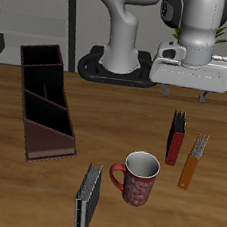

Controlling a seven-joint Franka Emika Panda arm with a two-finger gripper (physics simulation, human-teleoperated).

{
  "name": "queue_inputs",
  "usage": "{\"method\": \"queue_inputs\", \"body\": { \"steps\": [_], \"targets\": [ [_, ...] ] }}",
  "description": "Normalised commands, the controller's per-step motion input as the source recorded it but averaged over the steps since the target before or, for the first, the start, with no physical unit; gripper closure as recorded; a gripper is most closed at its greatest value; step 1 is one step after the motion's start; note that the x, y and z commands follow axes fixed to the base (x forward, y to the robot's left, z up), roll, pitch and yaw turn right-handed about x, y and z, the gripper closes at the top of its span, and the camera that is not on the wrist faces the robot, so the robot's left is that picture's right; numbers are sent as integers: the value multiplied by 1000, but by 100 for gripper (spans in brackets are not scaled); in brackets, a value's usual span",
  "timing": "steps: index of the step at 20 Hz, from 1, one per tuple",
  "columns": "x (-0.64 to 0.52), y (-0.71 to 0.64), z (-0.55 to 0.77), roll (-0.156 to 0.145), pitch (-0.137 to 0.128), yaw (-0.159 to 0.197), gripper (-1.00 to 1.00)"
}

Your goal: Place the orange book into the right desk caddy's back compartment

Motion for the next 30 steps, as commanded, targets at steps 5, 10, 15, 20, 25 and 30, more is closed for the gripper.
{"method": "queue_inputs", "body": {
  "steps": [5,10,15,20,25,30],
  "targets": [
    [177,142,-127,-53,-22,-3,-100],
    [69,197,-170,20,11,-7,-100],
    [71,238,-232,30,8,20,-100],
    [43,127,-154,24,2,6,-100],
    [35,123,-168,40,11,2,-100],
    [96,26,-218,1,6,15,-100]
  ]
}}
